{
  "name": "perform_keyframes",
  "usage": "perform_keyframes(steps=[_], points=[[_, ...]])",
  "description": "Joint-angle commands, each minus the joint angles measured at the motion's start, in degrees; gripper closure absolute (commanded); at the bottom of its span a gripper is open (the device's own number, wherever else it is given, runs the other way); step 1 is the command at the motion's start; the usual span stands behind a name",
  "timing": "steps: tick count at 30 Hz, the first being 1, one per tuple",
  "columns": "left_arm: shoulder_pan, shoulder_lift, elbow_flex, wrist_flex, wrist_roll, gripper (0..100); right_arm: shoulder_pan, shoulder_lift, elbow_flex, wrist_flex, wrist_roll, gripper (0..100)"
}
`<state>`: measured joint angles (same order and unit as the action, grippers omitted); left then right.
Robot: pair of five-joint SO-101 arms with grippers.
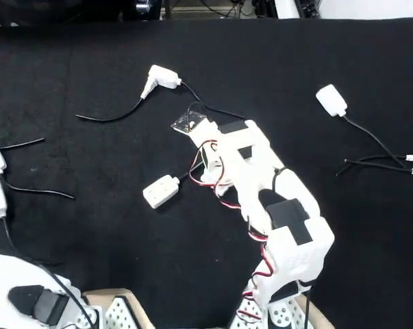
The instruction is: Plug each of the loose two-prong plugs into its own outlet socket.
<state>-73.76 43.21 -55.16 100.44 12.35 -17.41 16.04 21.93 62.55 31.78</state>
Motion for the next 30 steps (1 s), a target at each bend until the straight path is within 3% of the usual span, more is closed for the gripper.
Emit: perform_keyframes(steps=[1, 6, 10, 14, 20, 30], points=[[5.6, -19.0, 18.5, 0.3, -3.9, 97, -2.5, 0.5, 0.1, -2.2, -0.5, 98.4], [12.9, -28.9, 32.4, -4.2, -8.8, 97, -2.5, 0.5, 0.1, -2.1, -0.5, 98.4], [13.6, -34.0, 39.4, -8.4, -10.0, 97, -2.5, 0.5, 0.1, -2.1, -0.5, 98.4], [14.5, -38.7, 42.8, -8.2, -14.6, 97, -2.5, 0.5, 0.1, -2.1, -0.5, 98.4], [15.6, -46.9, 44.5, -8.4, -15.7, 97, -2.5, 0.5, 0.1, -2.1, -0.5, 98.4], [21.4, -67.0, 44.2, -5.4, -11.6, 97, -2.5, 0.5, 0.1, -2.1, -0.5, 98.4]])
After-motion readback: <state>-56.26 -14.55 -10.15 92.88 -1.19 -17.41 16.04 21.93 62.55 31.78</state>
